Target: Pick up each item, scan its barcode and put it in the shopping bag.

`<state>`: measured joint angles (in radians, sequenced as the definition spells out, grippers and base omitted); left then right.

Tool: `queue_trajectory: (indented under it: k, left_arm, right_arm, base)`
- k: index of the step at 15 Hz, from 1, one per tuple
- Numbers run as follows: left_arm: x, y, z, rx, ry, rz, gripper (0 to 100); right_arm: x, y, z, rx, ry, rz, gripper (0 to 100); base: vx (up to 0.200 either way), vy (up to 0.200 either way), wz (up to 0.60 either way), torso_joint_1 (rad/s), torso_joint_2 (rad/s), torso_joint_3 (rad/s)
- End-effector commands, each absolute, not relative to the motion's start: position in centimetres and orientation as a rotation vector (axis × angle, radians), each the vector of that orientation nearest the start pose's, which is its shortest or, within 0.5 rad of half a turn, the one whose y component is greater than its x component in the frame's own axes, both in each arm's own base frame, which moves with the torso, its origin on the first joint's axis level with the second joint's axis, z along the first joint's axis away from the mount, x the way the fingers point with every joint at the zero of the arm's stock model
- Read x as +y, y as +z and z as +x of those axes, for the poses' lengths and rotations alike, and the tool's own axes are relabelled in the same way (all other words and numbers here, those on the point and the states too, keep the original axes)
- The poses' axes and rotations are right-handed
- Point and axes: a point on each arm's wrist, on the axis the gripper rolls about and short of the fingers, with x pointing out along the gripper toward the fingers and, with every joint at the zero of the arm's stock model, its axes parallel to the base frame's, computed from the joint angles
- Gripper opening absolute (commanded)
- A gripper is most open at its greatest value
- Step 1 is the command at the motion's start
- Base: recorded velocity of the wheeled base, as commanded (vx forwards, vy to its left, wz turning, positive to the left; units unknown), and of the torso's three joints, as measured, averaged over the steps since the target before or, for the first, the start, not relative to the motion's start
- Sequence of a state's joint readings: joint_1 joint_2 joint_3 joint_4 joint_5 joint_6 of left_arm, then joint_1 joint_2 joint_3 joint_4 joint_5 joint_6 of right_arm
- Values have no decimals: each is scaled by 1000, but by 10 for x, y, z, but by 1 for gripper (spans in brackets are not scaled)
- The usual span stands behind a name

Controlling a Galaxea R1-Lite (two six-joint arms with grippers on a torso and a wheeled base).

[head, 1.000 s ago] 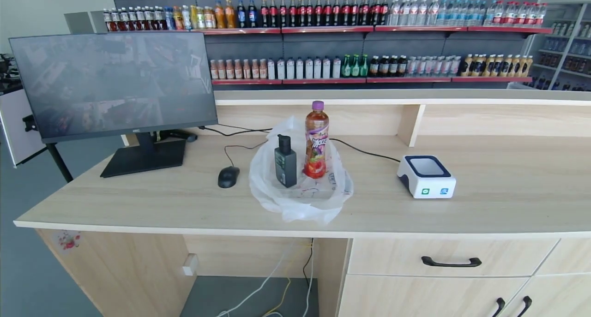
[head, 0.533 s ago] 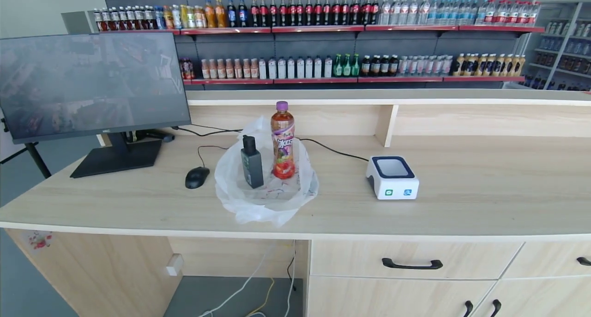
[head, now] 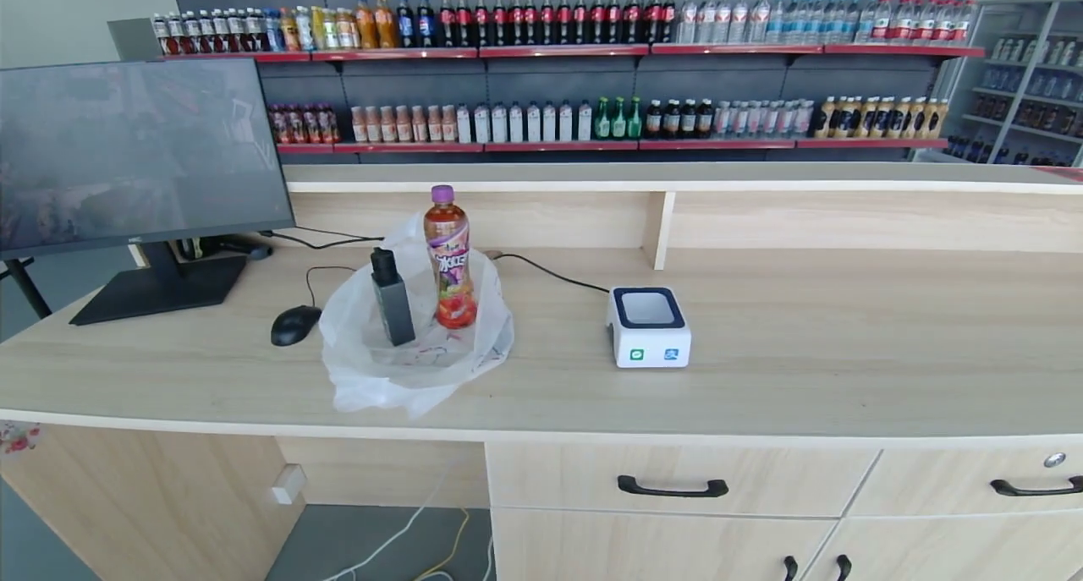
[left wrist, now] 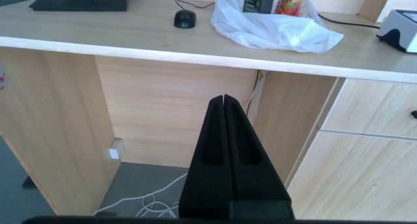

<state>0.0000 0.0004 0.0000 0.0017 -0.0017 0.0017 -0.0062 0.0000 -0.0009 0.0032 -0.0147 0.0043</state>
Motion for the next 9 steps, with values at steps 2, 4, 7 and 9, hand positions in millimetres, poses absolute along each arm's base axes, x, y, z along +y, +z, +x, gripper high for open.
queue_trajectory:
  k: [2,4,7,9]
  left_arm:
    - [0,75,-23,0,-2,2,0]
    - [0,75,-23,2,-2,3,0]
    - [0,75,-23,2,-2,3,0]
    - [0,75,-23,2,-2,2,0]
  right_arm:
    - [0,76,-23,2,-20,3,100]
    - [0,75,-23,3,-21,3,100]
    - [0,76,-23,1,-20,5,100]
    - [0,75,-23,3,-20,3,100]
  base:
    - [0,-100,0,1,1,-1]
    - [0,0,0,0,0,0]
    - [0,0,0,0,0,0]
    - [0,0,0,0,0,0]
